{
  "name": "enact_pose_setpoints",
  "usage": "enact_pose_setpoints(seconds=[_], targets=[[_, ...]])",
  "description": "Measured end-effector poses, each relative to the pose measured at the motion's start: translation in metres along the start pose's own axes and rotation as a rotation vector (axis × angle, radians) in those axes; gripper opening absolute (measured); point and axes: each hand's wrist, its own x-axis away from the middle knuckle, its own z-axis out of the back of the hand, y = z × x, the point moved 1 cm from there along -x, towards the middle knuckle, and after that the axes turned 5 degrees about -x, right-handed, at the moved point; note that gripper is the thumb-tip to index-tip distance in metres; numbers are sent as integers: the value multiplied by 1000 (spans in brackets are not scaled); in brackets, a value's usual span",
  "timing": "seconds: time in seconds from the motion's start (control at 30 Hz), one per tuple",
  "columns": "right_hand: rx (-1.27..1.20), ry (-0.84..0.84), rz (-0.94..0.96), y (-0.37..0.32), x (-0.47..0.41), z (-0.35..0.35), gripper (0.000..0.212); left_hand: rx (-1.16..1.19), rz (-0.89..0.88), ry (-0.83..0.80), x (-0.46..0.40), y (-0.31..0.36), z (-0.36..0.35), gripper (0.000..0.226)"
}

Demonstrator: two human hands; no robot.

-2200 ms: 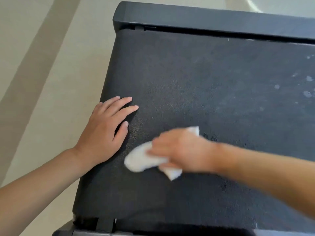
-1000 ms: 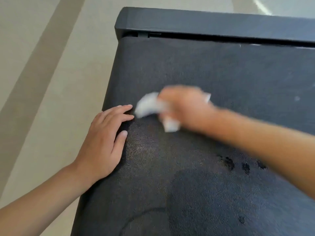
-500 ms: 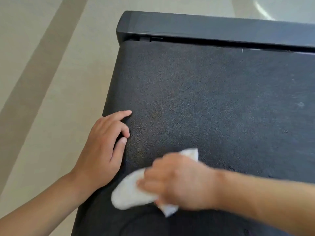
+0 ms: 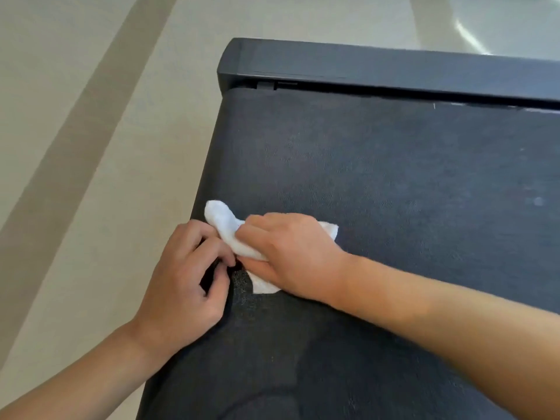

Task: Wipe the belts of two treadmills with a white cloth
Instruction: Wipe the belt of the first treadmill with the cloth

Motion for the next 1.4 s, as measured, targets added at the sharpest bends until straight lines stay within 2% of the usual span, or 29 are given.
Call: enact_pose_setpoints(seconds=[0.03, 0.07, 0.13, 0.2, 0.27, 0.37, 0.43, 0.47, 0.53, 0.57, 0.6, 0.7, 0.73, 0.8, 0.87, 0.97, 1.07, 1.13, 1.17, 1.2, 1.27, 1.3, 1.33, 1.4], targets=[[15, 19, 11, 12, -4, 10, 11, -3, -7, 2, 0, 1, -1, 17], [70, 41, -81, 33, -16, 27, 8, -7, -18, 0, -1, 1, -1, 19], [243, 189, -413, 101, -46, 67, 8, -21, -40, -11, -3, 2, -2, 23], [340, 309, -738, 167, -64, 105, 23, -22, -44, -13, -2, 3, -2, 23], [396, 324, -831, 183, -79, 107, 27, -17, -40, -19, -3, 3, -1, 20], [358, 240, -621, 131, -106, 66, 26, -8, -30, -20, -2, 1, 0, 14], [276, 114, -292, 75, -112, 29, 27, -5, -33, -21, -2, 0, -2, 13], [210, -2, -115, 46, -108, 9, 28, -3, -36, -17, -2, 0, -2, 13], [89, -167, 121, 13, -98, -3, 25, 1, -45, -14, -2, -2, -2, 12], [69, -164, 134, 23, -101, 1, 24, 2, -47, -18, -1, -2, -2, 11], [97, -126, 60, 44, -110, 9, 24, 1, -46, -22, -1, -2, -2, 11], [239, 95, -505, 125, -137, 63, 29, -10, -40, -31, -1, -1, -1, 12], [230, 193, -679, 143, -138, 78, 23, -7, -40, -32, -1, 0, -1, 13], [193, 270, -745, 143, -138, 85, 13, -3, -41, -35, -2, 0, 0, 14], [152, 198, -561, 111, -125, 67, 13, 1, -38, -28, -2, 0, 1, 14], [130, 82, -151, 28, -41, 29, 17, -8, -47, -26, -1, -1, 2, 15], [134, -233, 4, -26, 64, 23, 46, -22, -68, -25, -2, -3, 1, 17], [68, -287, 161, -14, 100, 23, 31, -21, -53, -16, -1, -3, 1, 16], [60, -265, 156, 2, 98, 29, 27, -25, -52, -14, -1, -2, 1, 16], [78, -153, 95, 20, 88, 36, 28, -33, -53, -15, -2, 0, 0, 16], [182, 161, -210, 71, 52, 59, 31, -51, -47, -23, -2, 2, -2, 16], [253, 248, -379, 101, 35, 75, 29, -57, -41, -25, -1, 3, -1, 16], [260, 282, -565, 128, 19, 92, 26, -63, -36, -25, -1, 4, -1, 16], [274, 276, -710, 143, 1, 99, 20, -67, -26, -32, -2, 5, -2, 17]])
